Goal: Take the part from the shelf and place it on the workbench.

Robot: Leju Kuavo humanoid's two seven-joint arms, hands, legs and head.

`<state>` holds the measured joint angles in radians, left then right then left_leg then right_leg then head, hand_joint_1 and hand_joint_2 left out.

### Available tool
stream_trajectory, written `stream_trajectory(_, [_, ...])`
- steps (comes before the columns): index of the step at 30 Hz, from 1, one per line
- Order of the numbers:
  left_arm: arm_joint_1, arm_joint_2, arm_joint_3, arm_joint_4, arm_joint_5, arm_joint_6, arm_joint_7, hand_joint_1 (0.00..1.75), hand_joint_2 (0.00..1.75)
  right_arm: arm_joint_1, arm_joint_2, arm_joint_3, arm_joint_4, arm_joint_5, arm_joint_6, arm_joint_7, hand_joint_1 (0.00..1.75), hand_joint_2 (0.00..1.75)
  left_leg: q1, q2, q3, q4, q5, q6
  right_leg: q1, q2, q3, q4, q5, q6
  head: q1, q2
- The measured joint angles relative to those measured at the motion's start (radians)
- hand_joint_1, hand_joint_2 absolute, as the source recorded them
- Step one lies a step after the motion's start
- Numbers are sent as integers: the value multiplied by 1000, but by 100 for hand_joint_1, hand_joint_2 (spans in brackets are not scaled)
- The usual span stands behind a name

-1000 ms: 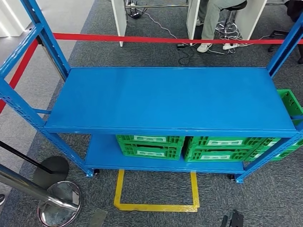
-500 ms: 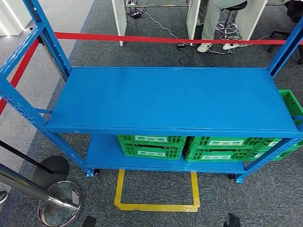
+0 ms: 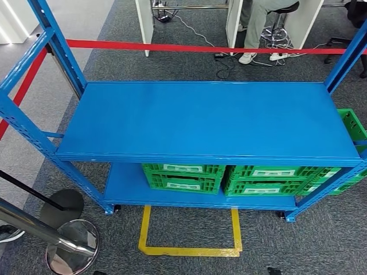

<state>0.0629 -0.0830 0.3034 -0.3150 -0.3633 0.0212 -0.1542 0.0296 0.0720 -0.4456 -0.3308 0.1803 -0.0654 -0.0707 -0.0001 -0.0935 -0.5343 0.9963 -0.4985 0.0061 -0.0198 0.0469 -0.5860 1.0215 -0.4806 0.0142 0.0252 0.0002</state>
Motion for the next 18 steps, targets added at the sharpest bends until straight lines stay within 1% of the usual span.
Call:
stream_trajectory(12, [56,50,-183,-33,256,-12,105,0,0,79,-37,276,-31,-125,44,49,0,0,0,0,0,0,-1,1,0,0,0,0,0,0,0,0])
stream_trajectory(15, [66,59,-220,-40,317,-14,131,0,0,94,-44,332,-36,-155,54,60,0,0,0,0,0,0,-1,1,0,0,0,0,-1,1,0,0])
stream_trajectory(18, [72,65,-242,-44,352,-17,146,0,0,102,-49,366,-39,-172,60,67,0,0,0,0,0,0,-1,1,0,0,0,0,-1,1,0,0])
